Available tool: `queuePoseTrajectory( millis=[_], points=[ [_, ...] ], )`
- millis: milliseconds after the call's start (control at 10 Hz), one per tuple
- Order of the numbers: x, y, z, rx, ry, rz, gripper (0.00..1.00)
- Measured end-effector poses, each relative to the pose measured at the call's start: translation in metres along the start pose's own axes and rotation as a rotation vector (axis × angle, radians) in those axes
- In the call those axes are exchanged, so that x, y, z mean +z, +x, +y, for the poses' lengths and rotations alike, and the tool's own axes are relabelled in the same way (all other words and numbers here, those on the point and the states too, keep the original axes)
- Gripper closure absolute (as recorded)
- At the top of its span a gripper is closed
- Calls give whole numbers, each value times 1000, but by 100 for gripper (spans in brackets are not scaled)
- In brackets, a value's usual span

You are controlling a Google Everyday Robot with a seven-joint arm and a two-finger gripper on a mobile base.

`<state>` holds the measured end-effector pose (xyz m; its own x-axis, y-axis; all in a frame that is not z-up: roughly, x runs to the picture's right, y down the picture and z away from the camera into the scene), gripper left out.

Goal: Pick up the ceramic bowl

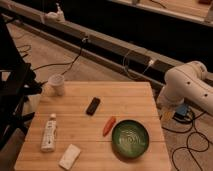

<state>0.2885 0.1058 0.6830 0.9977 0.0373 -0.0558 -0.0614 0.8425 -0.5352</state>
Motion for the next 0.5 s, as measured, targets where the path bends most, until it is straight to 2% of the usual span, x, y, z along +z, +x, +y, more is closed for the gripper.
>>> queuePoseTrajectory(
  millis=[500],
  points=[
    [4, 1, -1, -11, 3, 5, 35]
  ],
)
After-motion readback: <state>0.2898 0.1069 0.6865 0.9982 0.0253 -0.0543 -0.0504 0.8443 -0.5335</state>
